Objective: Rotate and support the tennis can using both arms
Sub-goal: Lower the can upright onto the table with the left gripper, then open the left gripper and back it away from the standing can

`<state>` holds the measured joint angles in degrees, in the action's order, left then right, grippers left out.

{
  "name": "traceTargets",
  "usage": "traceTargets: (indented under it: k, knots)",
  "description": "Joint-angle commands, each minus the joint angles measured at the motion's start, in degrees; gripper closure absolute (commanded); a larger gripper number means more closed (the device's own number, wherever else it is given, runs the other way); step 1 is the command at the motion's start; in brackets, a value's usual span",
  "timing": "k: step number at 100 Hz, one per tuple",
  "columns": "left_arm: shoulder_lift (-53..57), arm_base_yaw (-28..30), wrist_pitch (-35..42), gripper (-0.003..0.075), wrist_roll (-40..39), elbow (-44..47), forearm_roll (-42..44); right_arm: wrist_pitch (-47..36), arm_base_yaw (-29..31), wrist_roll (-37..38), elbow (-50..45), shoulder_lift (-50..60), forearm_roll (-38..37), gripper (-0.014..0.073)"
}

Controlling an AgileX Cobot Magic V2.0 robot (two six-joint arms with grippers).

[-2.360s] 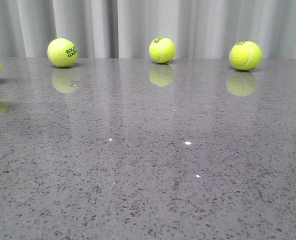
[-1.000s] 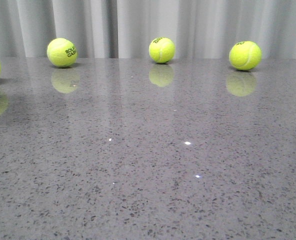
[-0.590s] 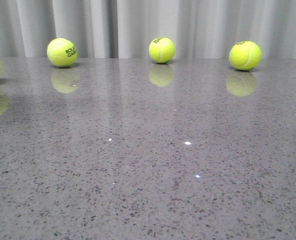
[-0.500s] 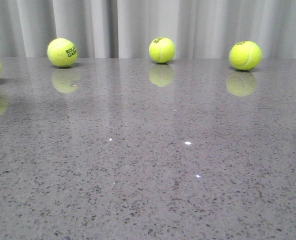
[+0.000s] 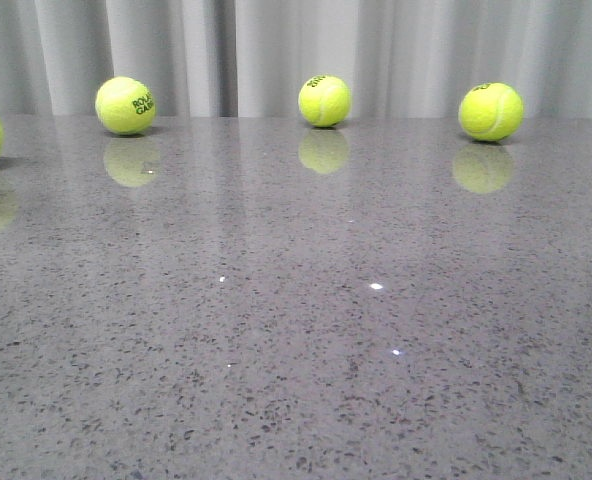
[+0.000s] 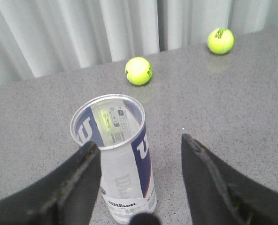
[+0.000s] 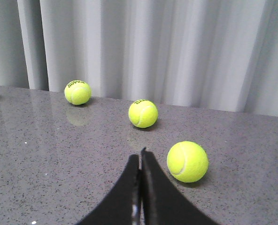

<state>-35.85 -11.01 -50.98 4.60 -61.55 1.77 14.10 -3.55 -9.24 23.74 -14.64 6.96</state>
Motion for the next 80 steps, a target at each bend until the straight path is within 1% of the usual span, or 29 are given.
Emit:
traceTargets:
  k: [1,22,33,44,54,65,71,72,73,75,80]
  knots:
    - [5.4,0.1,10.1,0.0342,-1.1,6.4,-0.7,-4.4,0.5,0.0,1.5,-0.5,0.3,0.0662]
    - [17.7,0.1,22.2,0.0342,-1.1,24.5,-6.2,-4.4,0.5,0.0,1.5,-0.5,0.3,0.0662]
    - [22.1,0.1,29.5,0.0346,-1.1,32.4,-6.6,-4.4,0.5,0.0,1.5,-0.5,0.3,0.0662]
    - [24.7,0.1,35.3,0.0358,-1.1,37.7,-6.6,-4.4,0.5,0.0,1.5,-0.5,0.3,0.0662]
    - [25.0,0.1,37.8,0.0379,-1.1,40.6,-6.6,-4.4,0.5,0.0,1.5,-0.5,0.3,0.0662]
    - [25.0,0.1,38.6,0.0464,-1.1,41.4,-6.6,-4.4,0.5,0.0,1.5,-0.5,0.3,0.0662]
    - [25.0,0.1,38.6,0.0557,-1.1,41.4,-6.6,-4.4,0.5,0.0,1.5,-0.5,0.3,0.0662]
    - [25.0,0.1,38.6,0.0557,-1.1,41.4,-6.6,-4.4,0.5,0.0,1.5,-0.5,0.3,0.0662]
    - [25.0,0.1,38.6,0.0589,-1.1,41.4,-6.6,-4.4,0.5,0.0,1.5,-0.5,0.3,0.0662]
    - [25.0,0.1,38.6,0.0611,-1.1,41.4,-6.6,-4.4,0.5,0.0,1.5,-0.5,0.3,0.0662]
    - [25.0,0.1,38.6,0.0701,-1.1,41.4,-6.6,-4.4,0.5,0.0,1.5,-0.5,0.3,0.0662]
